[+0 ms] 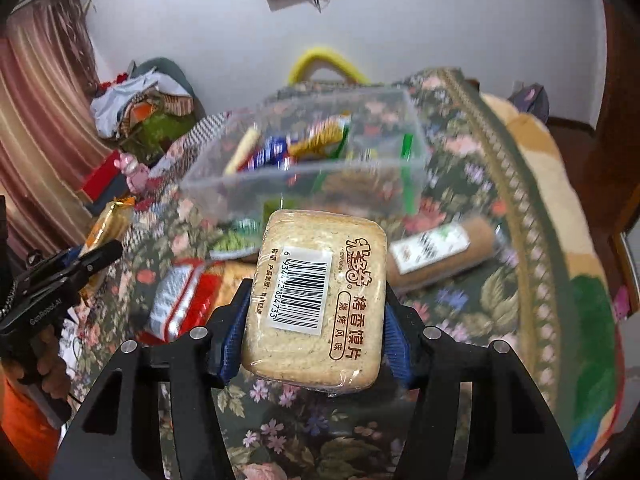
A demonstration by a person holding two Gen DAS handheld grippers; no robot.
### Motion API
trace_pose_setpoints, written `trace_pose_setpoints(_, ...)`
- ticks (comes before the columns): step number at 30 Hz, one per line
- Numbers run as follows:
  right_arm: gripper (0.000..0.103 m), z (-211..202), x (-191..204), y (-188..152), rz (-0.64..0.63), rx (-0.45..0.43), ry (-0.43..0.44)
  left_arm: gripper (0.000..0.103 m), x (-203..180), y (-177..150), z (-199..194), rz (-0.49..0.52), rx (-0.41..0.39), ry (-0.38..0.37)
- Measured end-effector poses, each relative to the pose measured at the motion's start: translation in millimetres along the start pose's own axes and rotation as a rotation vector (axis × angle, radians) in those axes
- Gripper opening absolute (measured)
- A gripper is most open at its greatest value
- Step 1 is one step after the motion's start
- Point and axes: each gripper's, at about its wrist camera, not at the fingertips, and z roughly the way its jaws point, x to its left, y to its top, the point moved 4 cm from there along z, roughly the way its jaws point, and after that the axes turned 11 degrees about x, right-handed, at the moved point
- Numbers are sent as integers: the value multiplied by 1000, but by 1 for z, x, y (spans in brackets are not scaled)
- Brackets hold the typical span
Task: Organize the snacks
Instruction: 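Drop the rice cake pack into the box while right tool drops the cracker in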
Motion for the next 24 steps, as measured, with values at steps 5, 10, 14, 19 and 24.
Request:
trace_pose_setpoints(5, 55, -13, 2, 22, -15, -60, -27, 36, -11, 25, -2, 1, -35, -20)
trace_pose_setpoints(10, 55, -23, -4, 46, -16, -111, -39, 36, -22, 51, 0, 10, -62, -33)
trace_pose_setpoints(14, 55, -25, -8, 66, -24, -148, -59, 36, -29, 72, 10, 24, -54, -40)
trace_pose_setpoints(19, 55, -20, -11, 86, -29, -162, -68, 36, -32, 98, 31, 29, -34, -49)
trace_pose_setpoints(24, 55, -5, -14, 105, -36, -154, -77, 36, -36, 122, 62, 38, -15, -45)
